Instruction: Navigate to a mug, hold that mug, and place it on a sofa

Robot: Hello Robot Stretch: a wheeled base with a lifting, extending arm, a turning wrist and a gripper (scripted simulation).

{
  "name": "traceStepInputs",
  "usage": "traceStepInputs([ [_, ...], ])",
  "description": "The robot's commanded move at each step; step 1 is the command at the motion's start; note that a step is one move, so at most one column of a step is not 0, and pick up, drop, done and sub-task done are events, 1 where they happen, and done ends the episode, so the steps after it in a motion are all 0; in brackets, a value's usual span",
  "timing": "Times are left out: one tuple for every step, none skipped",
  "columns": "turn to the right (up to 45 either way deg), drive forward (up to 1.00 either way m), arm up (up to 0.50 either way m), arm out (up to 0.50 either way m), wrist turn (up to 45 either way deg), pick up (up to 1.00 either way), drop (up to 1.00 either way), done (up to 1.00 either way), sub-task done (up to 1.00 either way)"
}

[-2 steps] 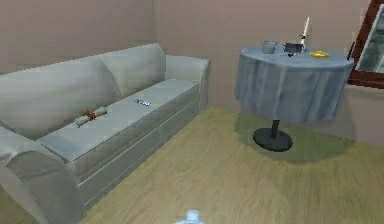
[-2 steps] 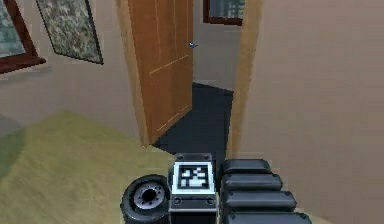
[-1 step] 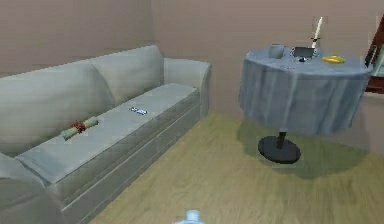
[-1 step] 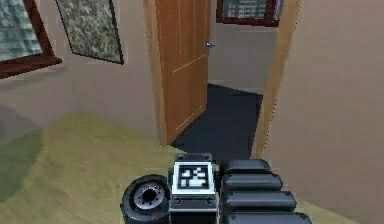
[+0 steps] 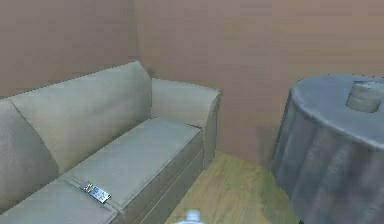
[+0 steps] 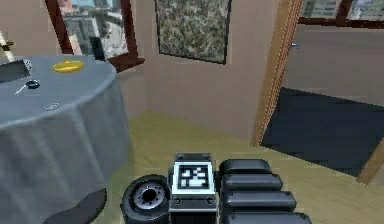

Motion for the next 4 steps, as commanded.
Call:
traceStepInputs([
  [6.0,0.0,0.0,0.0,0.0,0.0,0.0,0.0,0.0],
  [0.0,0.35,0.0,0.0,0.0,0.0,0.0,0.0,0.0],
  [45.0,0.0,0.0,0.0,0.0,0.0,0.0,0.0,0.0],
  [45.0,0.0,0.0,0.0,0.0,0.0,0.0,0.0,0.0],
])
